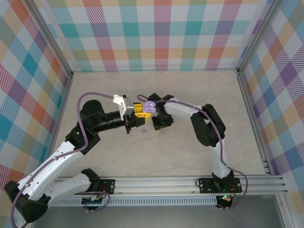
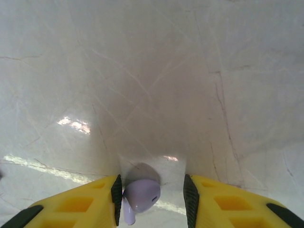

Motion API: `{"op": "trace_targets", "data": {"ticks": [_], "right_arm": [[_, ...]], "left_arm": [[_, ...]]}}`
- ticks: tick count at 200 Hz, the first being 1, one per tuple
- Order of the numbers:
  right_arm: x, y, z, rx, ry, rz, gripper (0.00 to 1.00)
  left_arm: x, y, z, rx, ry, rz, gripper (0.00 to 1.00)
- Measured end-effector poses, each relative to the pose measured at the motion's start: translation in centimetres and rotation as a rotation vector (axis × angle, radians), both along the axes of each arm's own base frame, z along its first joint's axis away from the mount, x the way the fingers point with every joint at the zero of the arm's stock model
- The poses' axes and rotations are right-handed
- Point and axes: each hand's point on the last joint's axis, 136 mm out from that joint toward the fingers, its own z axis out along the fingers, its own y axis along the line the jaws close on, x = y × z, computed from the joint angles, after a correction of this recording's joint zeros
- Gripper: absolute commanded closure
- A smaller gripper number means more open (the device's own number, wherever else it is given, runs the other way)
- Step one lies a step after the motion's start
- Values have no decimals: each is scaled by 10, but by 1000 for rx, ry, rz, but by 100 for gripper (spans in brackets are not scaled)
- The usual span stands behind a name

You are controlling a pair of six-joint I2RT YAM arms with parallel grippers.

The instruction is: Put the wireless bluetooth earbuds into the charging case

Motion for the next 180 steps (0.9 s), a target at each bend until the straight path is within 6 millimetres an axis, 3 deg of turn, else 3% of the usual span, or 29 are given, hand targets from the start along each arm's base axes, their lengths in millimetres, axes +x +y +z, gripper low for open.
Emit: {"op": "trace_targets", "data": {"ticks": [180], "right_arm": [[-1, -2, -1, 1, 14, -62, 76]], "left_arm": [[2, 1, 0, 0, 1, 11, 91]]}}
